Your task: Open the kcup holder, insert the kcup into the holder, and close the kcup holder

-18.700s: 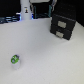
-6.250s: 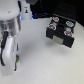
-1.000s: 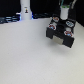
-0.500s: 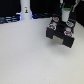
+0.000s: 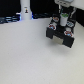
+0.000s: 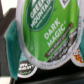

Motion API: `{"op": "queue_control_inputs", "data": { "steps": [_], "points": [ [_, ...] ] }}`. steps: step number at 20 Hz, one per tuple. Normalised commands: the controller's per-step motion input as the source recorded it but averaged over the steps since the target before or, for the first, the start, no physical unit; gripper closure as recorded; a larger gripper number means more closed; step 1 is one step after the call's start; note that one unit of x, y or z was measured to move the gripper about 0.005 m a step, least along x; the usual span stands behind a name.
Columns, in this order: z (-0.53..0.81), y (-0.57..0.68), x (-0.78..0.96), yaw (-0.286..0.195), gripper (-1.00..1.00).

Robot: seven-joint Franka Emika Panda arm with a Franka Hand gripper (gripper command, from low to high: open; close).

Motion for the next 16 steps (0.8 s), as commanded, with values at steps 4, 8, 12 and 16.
{"op": "queue_control_inputs", "data": {
  "steps": [4,8,12,16],
  "points": [
    [-0.21,-0.06,0.0,-0.003,1.0],
    [-0.03,-0.01,-0.04,-0.003,1.0],
    [0.23,0.1,-0.3,0.0,1.0],
    [0.1,-0.01,-0.19,-0.003,1.0]
  ]
}}
